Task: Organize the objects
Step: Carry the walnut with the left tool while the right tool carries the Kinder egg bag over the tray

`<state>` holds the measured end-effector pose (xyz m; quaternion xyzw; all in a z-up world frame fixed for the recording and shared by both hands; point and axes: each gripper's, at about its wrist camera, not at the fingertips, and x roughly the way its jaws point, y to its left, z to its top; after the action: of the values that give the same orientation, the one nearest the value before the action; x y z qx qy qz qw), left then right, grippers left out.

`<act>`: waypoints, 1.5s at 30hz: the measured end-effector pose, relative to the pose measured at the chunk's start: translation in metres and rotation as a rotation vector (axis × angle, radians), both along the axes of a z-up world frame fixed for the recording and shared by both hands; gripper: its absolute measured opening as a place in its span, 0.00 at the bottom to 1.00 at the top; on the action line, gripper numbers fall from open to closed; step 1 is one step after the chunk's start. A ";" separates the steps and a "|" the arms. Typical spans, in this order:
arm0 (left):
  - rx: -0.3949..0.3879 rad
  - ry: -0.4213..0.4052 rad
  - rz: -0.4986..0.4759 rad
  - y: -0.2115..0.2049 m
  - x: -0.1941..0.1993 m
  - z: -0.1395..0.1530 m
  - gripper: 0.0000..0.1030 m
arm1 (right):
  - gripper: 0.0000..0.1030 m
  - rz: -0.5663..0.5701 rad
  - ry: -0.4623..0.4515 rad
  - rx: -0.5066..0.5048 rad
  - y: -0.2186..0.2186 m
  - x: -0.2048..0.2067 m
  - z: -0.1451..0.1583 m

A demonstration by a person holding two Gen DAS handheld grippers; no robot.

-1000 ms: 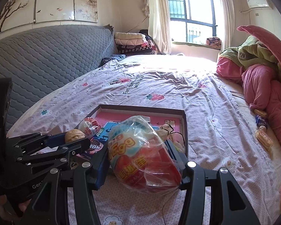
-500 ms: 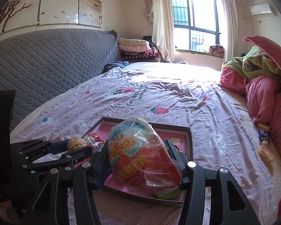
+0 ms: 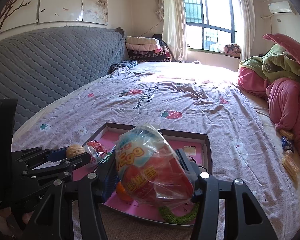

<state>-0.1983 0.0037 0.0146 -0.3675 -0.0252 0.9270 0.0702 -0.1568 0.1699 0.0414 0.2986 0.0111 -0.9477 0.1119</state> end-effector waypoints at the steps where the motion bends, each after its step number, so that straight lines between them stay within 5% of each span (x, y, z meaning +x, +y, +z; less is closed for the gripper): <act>1: 0.001 -0.002 0.006 -0.003 -0.001 -0.001 0.33 | 0.54 -0.004 -0.002 0.004 0.000 -0.001 -0.002; 22: -0.009 -0.022 0.067 -0.035 -0.008 -0.028 0.33 | 0.54 -0.053 -0.030 0.036 0.015 -0.004 -0.023; 45: -0.001 -0.041 0.051 -0.025 -0.013 -0.051 0.34 | 0.54 0.021 -0.071 0.080 -0.025 0.003 -0.067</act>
<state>-0.2110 -0.0212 -0.0364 -0.3858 -0.0354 0.9208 0.0456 -0.1537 0.1447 -0.0260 0.3359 0.0482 -0.9342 0.1102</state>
